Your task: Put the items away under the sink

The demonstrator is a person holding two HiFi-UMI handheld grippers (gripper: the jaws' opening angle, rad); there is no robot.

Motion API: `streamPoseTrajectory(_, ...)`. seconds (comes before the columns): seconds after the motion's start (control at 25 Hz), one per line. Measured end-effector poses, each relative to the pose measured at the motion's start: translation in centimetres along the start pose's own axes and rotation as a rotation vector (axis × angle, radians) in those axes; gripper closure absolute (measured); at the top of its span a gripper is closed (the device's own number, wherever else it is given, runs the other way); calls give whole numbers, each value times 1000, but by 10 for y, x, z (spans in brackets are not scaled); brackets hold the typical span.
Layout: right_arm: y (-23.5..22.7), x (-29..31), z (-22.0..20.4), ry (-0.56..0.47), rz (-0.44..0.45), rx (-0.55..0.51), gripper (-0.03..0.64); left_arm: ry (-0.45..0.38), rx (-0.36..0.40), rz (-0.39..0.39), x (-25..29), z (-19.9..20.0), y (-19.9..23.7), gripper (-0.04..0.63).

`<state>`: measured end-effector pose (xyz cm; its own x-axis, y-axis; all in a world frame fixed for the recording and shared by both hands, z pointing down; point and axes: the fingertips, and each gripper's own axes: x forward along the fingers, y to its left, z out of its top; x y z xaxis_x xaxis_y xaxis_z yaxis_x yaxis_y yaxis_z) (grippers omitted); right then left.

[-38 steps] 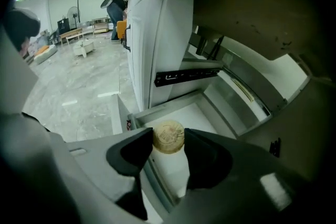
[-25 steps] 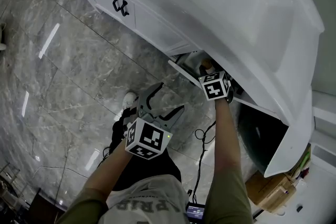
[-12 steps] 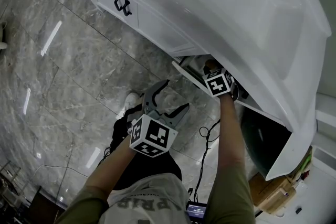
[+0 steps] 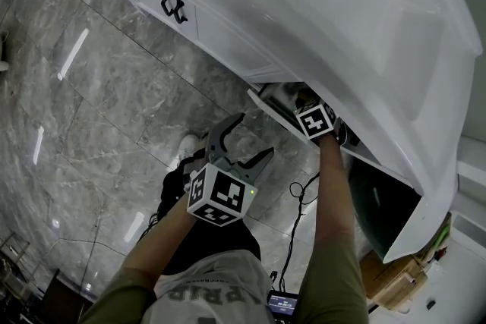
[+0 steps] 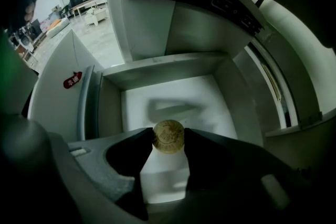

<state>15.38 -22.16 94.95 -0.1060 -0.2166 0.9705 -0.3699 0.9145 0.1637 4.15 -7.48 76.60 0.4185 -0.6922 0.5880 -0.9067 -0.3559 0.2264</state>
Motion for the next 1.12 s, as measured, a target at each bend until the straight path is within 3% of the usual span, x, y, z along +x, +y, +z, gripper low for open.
streamPoseTrajectory(0.52, -7, 13, -12, 43, 2, 3, 425, 17, -5, 11, 8, -1, 4, 233)
streamPoseTrajectory(1.12, -6, -5, -5, -10, -11, 8, 421, 54, -13, 40, -2, 0, 7, 233)
